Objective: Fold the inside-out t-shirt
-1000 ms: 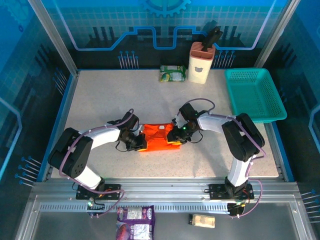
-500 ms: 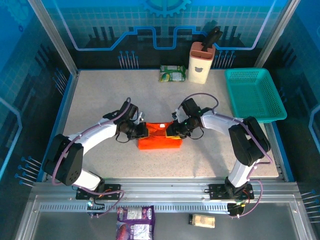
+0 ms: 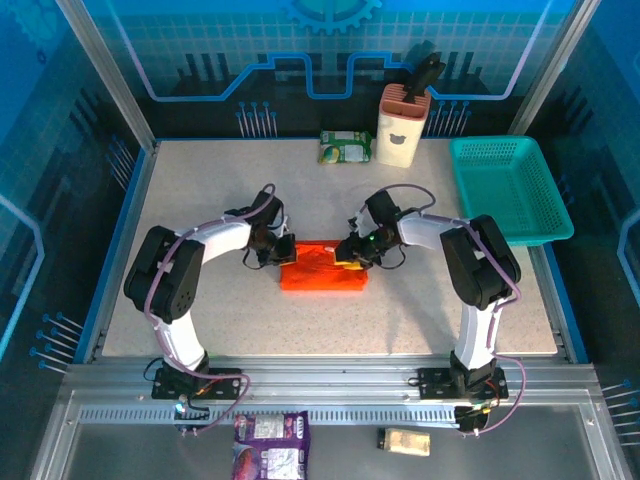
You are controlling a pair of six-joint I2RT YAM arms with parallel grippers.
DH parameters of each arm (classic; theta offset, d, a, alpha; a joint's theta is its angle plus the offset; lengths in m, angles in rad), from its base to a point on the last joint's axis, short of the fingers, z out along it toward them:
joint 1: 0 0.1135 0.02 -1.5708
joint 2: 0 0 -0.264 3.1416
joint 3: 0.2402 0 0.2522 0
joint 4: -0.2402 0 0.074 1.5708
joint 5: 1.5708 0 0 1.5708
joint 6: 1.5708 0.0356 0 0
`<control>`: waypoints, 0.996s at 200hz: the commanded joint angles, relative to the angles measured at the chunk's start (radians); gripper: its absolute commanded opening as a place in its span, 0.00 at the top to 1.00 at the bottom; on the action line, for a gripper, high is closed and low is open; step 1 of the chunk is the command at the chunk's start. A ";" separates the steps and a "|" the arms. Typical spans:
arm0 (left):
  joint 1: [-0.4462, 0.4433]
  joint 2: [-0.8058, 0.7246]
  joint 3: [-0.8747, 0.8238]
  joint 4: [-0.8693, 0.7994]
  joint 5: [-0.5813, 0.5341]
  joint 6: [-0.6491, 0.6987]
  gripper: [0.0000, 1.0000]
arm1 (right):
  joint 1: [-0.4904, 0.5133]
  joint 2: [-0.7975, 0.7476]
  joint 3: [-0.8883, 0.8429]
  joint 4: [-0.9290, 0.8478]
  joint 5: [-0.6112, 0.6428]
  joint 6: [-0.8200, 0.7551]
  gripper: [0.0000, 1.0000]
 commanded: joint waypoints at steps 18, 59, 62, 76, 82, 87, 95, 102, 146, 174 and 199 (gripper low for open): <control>0.014 -0.078 0.100 -0.022 0.093 0.019 1.00 | -0.028 -0.069 0.078 -0.042 -0.004 -0.016 0.61; 0.028 0.021 0.204 -0.100 0.018 0.072 1.00 | -0.073 0.030 0.155 -0.058 0.004 -0.026 0.61; 0.029 0.034 0.208 -0.098 0.016 0.074 1.00 | -0.077 0.038 0.156 -0.055 0.004 -0.026 0.61; 0.030 0.086 0.223 -0.091 0.015 0.082 1.00 | -0.093 0.083 0.170 -0.054 0.013 -0.031 0.61; 0.030 0.111 0.228 -0.087 0.014 0.084 1.00 | -0.098 0.101 0.175 -0.053 0.018 -0.034 0.62; 0.032 0.129 0.233 -0.082 0.016 0.084 1.00 | -0.103 0.116 0.176 -0.049 0.022 -0.037 0.61; 0.034 0.159 0.237 -0.070 0.017 0.080 1.00 | -0.109 0.138 0.178 -0.042 0.026 -0.040 0.62; 0.037 0.182 0.241 -0.056 0.011 0.077 1.00 | -0.114 0.154 0.181 -0.040 0.028 -0.041 0.62; 0.042 0.243 0.273 -0.045 -0.077 0.077 1.00 | -0.120 0.139 0.157 -0.028 0.004 -0.036 0.62; 0.044 0.195 0.281 -0.052 -0.075 0.077 0.99 | -0.121 0.066 0.151 -0.065 0.013 -0.052 0.61; 0.044 0.111 0.290 -0.086 -0.069 0.085 0.89 | -0.122 -0.014 0.140 -0.110 0.038 -0.072 0.60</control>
